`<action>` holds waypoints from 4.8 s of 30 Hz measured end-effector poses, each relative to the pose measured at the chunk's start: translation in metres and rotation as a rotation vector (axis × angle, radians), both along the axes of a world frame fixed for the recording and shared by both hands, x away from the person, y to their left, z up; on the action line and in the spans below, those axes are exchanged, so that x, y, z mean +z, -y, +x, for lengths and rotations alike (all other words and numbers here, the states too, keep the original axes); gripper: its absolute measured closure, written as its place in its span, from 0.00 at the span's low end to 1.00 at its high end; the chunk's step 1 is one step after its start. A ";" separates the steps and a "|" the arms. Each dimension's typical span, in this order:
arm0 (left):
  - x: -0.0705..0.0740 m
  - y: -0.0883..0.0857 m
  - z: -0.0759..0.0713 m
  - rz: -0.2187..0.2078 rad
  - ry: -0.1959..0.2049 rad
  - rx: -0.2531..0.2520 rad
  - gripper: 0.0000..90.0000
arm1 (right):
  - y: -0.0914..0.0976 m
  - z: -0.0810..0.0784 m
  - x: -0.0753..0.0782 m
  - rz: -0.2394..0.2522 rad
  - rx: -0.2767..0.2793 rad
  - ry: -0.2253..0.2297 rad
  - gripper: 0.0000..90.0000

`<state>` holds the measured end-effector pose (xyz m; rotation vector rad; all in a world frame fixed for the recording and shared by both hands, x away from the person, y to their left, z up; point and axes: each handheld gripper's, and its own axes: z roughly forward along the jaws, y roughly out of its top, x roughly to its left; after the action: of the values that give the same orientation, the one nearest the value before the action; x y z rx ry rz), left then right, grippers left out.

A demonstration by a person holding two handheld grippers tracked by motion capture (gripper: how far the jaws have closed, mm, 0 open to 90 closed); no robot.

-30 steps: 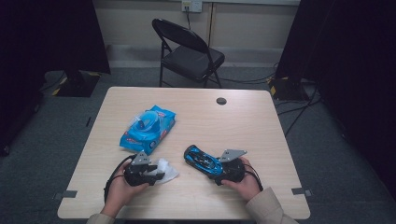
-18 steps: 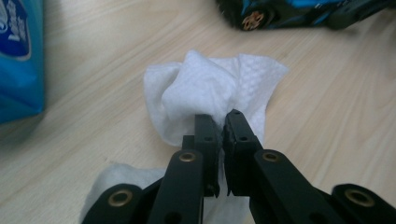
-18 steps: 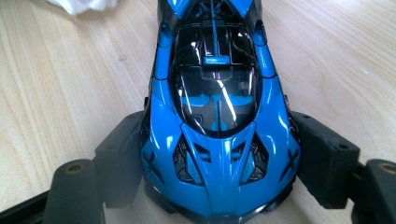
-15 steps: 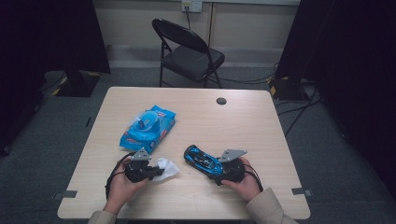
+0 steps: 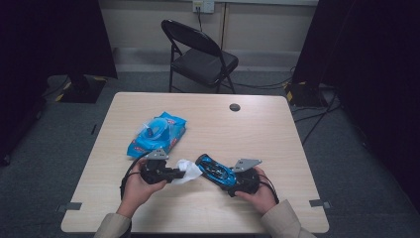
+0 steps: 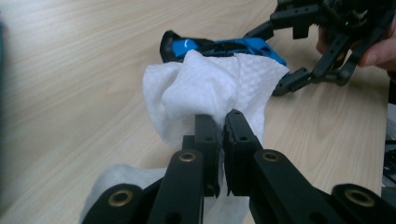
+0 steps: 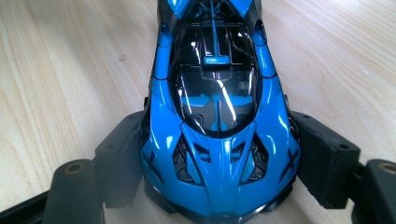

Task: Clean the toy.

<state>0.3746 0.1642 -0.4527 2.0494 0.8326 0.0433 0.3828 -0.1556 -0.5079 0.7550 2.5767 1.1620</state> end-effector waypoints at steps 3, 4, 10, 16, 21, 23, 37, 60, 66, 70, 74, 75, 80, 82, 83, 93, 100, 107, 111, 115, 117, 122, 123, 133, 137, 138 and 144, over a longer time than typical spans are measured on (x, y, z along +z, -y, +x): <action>0.003 0.008 0.002 -0.008 0.006 -0.019 0.95 | 0.000 0.000 0.000 0.000 0.000 0.000 0.28; 0.004 0.011 0.003 -0.013 0.008 -0.023 0.95 | 0.000 0.000 0.000 0.000 0.000 0.000 0.28; 0.007 0.033 0.006 -0.017 0.010 -0.069 0.95 | 0.000 0.000 0.000 0.000 0.000 0.000 0.28; 0.004 0.057 0.008 0.006 0.011 -0.111 0.95 | 0.000 0.000 0.000 0.000 0.000 0.000 0.28; -0.003 0.079 0.010 0.008 0.000 -0.148 0.95 | 0.000 0.000 0.000 0.000 0.001 0.002 0.29; -0.004 0.087 0.011 0.020 -0.005 -0.164 0.95 | 0.000 0.000 0.000 0.001 0.000 0.001 0.28; -0.023 0.132 0.017 0.074 -0.009 -0.204 0.94 | 0.000 -0.001 0.000 -0.002 -0.001 0.003 0.29; -0.025 0.122 0.018 0.085 0.008 -0.183 0.95 | 0.000 -0.001 0.000 0.000 -0.004 0.004 0.29; -0.025 0.103 0.020 0.096 0.003 -0.143 0.95 | 0.000 -0.001 0.000 0.000 -0.004 0.004 0.29; -0.025 0.100 0.020 0.098 0.004 -0.141 0.95 | 0.000 -0.001 0.000 0.001 -0.004 0.005 0.29; -0.022 0.097 0.022 0.116 0.003 -0.131 0.95 | 0.000 -0.001 0.000 0.001 -0.004 0.004 0.29; -0.022 0.097 0.022 0.116 0.003 -0.131 0.95 | 0.000 -0.001 0.000 0.000 -0.004 0.004 0.29; -0.020 0.084 0.025 0.134 0.004 -0.089 0.95 | 0.000 -0.001 0.000 0.001 -0.004 0.004 0.29; -0.020 0.081 0.026 0.135 -0.003 -0.086 0.95 | 0.000 -0.001 0.000 0.001 -0.004 0.004 0.29; -0.019 0.079 0.026 0.137 -0.004 -0.078 0.95 | 0.000 -0.001 0.000 0.001 -0.004 0.004 0.29; -0.018 0.066 0.031 0.146 -0.014 -0.038 0.95 | 0.000 -0.001 0.000 0.001 -0.004 0.004 0.29; -0.018 0.058 0.032 0.145 -0.020 -0.026 0.95 | 0.000 -0.001 0.000 0.000 -0.004 0.004 0.29; -0.018 0.052 0.031 0.136 -0.020 -0.009 0.95 | 0.000 -0.001 0.000 0.000 -0.004 0.004 0.29; -0.016 0.044 0.031 0.125 -0.026 0.022 0.95 | 0.000 -0.001 0.000 0.000 -0.004 0.004 0.29; -0.011 0.040 0.028 0.106 -0.019 0.011 0.95 | 0.000 -0.001 0.000 0.000 -0.003 0.004 0.29; -0.008 0.041 0.027 0.107 -0.009 0.005 0.94 | 0.000 -0.001 0.000 0.000 -0.003 0.004 0.29; 0.002 0.052 0.027 0.089 0.024 -0.011 0.94 | 0.000 -0.001 0.000 0.000 -0.004 0.004 0.29; 0.004 0.055 0.027 0.079 0.028 -0.015 0.94 | 0.000 -0.001 0.000 0.000 -0.004 0.004 0.29; -0.005 0.097 0.026 0.068 0.045 -0.090 0.93 | 0.000 -0.001 0.000 0.001 -0.003 0.004 0.29; -0.011 0.107 0.025 0.094 0.053 -0.098 0.89 | 0.000 -0.001 0.000 0.000 -0.002 0.005 0.29; -0.013 0.108 0.026 0.100 0.056 -0.101 0.88 | 0.000 -0.001 0.000 0.000 -0.002 0.005 0.29; -0.014 0.109 0.025 0.096 0.066 -0.091 0.78 | 0.000 -0.001 0.000 0.000 -0.002 0.005 0.29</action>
<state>0.3994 0.0547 -0.4671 2.1622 0.7072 0.1017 0.3815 -0.1558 -0.5080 0.7539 2.5715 1.1614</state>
